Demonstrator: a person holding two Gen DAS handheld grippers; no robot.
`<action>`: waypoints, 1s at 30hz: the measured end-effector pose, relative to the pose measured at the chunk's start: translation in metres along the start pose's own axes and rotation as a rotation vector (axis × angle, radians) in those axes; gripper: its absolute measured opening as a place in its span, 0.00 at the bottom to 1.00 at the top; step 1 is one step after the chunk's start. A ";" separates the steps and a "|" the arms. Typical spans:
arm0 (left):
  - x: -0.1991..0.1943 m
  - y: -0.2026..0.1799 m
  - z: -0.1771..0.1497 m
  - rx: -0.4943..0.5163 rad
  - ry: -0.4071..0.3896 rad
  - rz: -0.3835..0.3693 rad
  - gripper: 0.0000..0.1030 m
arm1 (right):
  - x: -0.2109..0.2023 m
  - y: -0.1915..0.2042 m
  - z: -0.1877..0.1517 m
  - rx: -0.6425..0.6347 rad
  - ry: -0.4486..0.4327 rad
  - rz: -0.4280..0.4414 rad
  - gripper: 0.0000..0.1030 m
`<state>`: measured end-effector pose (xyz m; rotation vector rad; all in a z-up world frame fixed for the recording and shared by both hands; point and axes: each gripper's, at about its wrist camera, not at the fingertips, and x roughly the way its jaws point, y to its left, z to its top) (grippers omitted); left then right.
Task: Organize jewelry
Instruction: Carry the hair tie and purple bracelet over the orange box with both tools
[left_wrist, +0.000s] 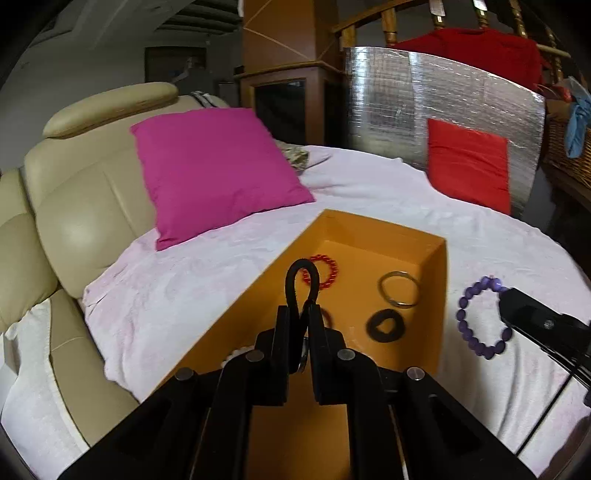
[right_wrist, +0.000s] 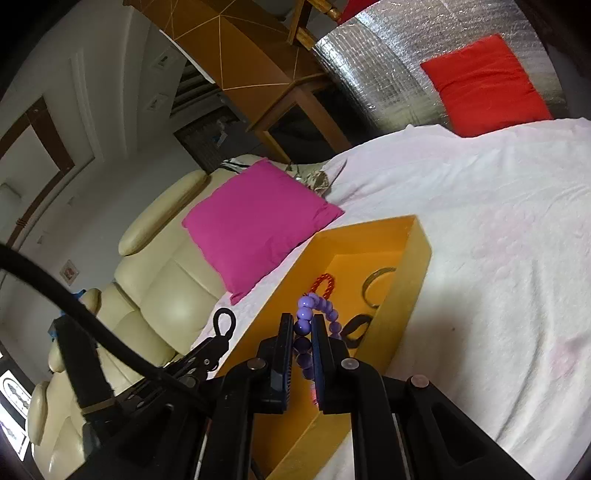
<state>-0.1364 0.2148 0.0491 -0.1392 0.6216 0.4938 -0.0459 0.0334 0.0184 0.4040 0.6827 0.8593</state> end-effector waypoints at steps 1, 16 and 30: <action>0.001 0.003 0.000 -0.008 0.003 0.009 0.09 | 0.001 0.001 -0.001 0.002 0.002 0.005 0.10; 0.009 0.020 -0.005 -0.036 0.017 0.050 0.09 | 0.013 0.019 -0.014 -0.011 0.075 0.095 0.10; 0.026 0.036 -0.014 -0.084 0.077 0.083 0.09 | 0.032 0.029 -0.027 -0.038 0.141 0.107 0.10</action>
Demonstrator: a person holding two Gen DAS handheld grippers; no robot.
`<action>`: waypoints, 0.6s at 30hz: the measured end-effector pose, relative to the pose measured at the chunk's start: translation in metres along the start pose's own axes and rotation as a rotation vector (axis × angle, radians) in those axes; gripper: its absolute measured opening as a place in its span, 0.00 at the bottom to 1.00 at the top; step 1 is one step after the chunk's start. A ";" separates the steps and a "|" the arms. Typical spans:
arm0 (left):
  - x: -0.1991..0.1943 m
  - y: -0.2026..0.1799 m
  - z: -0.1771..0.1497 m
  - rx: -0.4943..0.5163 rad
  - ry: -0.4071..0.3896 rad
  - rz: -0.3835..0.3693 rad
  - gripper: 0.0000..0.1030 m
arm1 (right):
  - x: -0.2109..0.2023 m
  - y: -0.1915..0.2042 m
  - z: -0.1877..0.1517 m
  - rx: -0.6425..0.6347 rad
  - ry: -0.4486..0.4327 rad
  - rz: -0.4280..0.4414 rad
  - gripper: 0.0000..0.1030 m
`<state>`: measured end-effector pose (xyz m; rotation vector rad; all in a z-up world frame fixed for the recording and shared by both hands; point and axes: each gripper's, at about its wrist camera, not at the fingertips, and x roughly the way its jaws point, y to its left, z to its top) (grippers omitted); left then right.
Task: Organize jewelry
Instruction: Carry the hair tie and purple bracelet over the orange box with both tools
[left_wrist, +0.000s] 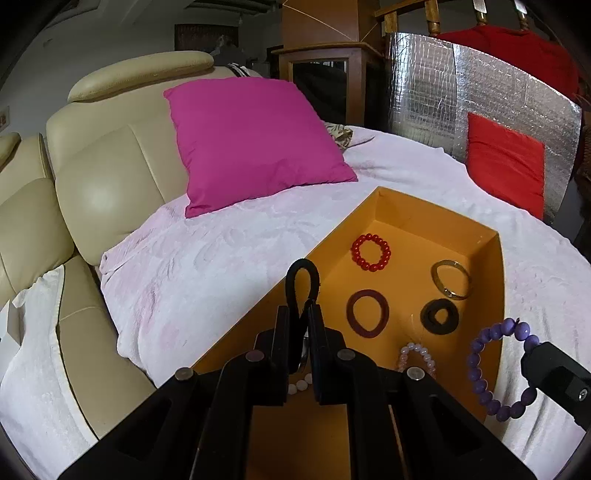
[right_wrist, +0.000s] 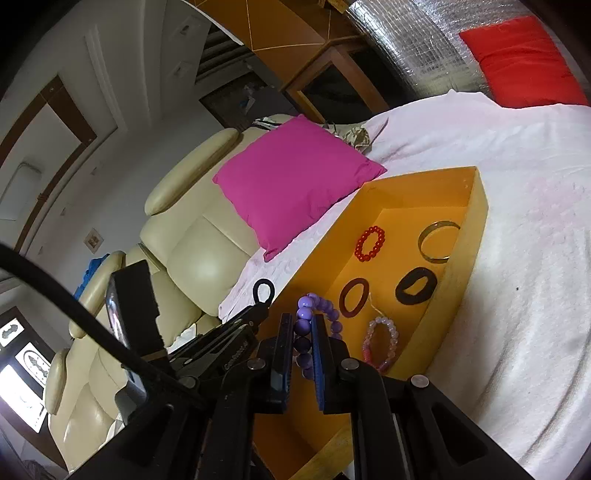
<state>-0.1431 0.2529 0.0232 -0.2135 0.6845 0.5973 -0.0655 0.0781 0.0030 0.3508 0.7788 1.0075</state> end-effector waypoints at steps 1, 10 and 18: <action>0.001 0.001 0.000 0.001 0.002 0.000 0.09 | 0.000 0.000 0.000 -0.003 0.001 -0.001 0.10; 0.010 0.003 -0.004 0.000 0.035 0.003 0.09 | 0.011 0.002 -0.005 -0.014 0.034 -0.005 0.10; 0.023 0.007 -0.007 -0.011 0.075 0.030 0.09 | 0.020 0.006 -0.011 -0.031 0.075 0.002 0.10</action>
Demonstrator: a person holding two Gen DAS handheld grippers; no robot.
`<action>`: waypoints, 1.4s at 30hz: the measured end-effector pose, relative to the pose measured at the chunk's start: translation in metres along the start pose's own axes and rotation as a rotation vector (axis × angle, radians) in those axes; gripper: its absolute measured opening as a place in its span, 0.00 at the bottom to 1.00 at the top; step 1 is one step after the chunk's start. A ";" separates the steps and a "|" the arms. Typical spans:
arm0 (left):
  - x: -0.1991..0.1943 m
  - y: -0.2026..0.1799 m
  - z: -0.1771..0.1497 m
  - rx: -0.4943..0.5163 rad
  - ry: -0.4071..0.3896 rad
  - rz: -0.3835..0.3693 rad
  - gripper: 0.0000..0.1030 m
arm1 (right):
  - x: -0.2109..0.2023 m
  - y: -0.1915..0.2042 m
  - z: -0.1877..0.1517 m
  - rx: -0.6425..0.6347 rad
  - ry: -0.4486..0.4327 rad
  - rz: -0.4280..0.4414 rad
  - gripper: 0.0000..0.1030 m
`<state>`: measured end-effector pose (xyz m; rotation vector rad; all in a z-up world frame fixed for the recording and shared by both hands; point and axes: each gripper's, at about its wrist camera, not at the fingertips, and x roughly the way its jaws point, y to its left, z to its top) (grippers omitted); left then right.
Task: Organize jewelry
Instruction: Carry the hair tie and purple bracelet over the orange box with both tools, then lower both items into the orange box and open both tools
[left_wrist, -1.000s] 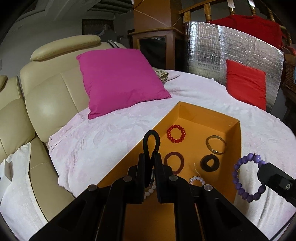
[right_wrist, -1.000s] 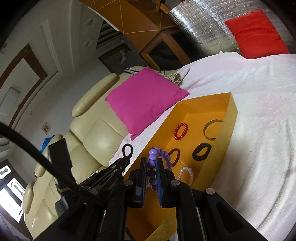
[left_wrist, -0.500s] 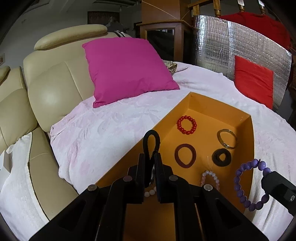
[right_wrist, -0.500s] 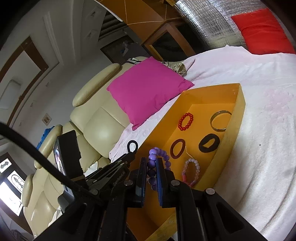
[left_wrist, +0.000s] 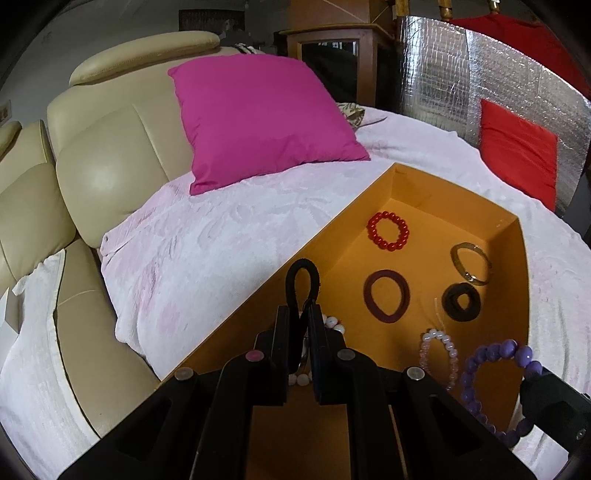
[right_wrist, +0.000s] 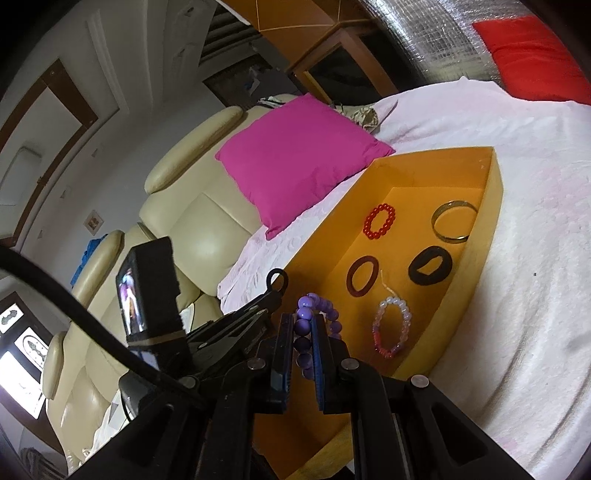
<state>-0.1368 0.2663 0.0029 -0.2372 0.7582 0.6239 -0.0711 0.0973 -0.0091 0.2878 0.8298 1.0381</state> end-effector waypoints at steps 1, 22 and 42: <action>0.002 0.001 0.000 0.001 0.003 0.003 0.09 | 0.001 0.000 0.000 -0.002 0.001 -0.001 0.10; 0.010 0.009 -0.001 0.008 0.022 0.016 0.09 | 0.019 0.001 -0.008 -0.014 0.076 -0.007 0.10; 0.015 0.011 -0.004 0.005 0.048 0.011 0.10 | 0.026 -0.002 -0.009 -0.007 0.101 -0.032 0.10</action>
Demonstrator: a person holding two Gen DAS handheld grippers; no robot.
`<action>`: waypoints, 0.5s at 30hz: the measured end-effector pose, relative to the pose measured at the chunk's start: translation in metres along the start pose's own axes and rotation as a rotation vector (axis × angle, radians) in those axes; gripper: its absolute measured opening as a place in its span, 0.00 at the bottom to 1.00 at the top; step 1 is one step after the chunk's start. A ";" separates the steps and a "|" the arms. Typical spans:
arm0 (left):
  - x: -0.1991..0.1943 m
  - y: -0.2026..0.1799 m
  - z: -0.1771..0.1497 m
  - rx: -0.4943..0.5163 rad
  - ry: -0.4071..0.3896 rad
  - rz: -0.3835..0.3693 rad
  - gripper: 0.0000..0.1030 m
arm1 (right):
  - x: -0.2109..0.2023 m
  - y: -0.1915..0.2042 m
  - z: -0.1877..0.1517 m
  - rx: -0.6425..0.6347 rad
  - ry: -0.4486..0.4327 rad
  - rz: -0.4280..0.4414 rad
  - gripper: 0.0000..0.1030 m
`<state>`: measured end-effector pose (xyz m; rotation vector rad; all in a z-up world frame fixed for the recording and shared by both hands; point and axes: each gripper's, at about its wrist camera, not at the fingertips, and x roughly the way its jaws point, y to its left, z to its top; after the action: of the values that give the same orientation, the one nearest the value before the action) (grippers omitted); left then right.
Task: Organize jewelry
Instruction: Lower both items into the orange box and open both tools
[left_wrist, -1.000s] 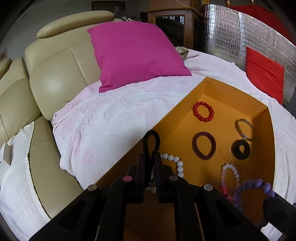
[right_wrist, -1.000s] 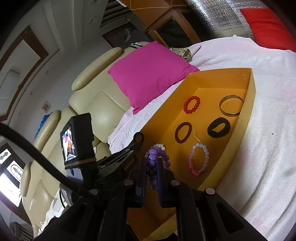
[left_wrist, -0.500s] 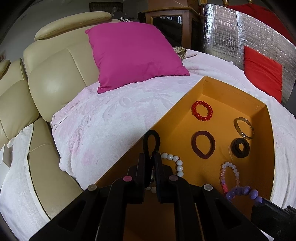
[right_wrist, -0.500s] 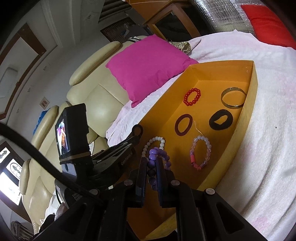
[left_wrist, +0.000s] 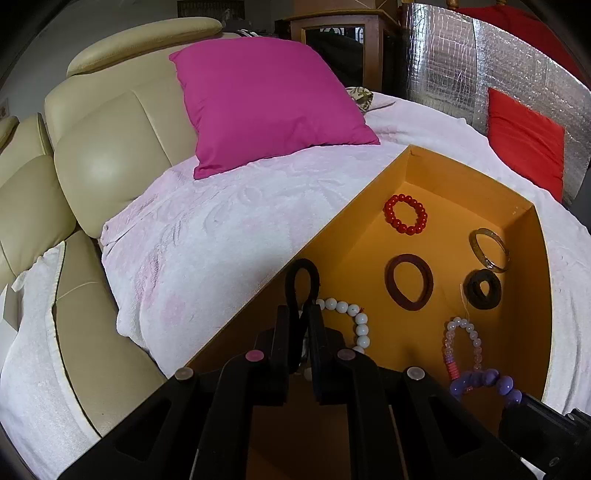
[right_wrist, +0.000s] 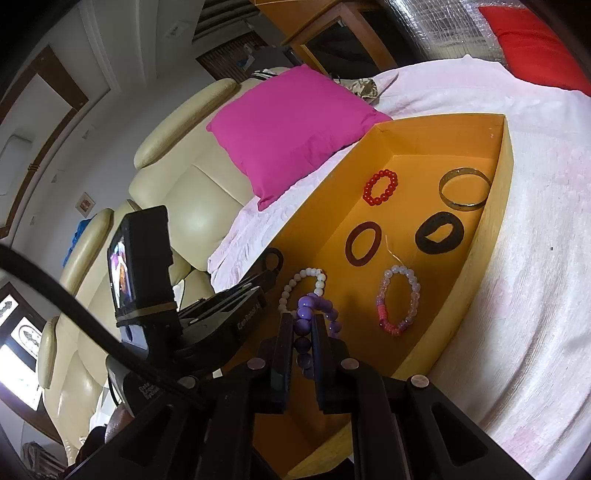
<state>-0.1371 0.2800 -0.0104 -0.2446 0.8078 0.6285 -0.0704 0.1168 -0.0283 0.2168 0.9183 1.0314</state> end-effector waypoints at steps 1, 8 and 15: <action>0.000 0.000 0.000 0.000 0.000 0.001 0.10 | 0.000 0.000 0.000 -0.001 0.001 -0.001 0.10; 0.000 0.000 -0.001 -0.004 0.006 0.006 0.10 | 0.001 -0.002 -0.002 0.005 0.007 -0.001 0.10; 0.002 0.001 -0.001 -0.004 0.012 0.006 0.10 | 0.003 -0.002 -0.002 0.008 0.016 -0.005 0.10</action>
<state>-0.1368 0.2811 -0.0125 -0.2499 0.8187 0.6347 -0.0700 0.1174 -0.0326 0.2126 0.9373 1.0265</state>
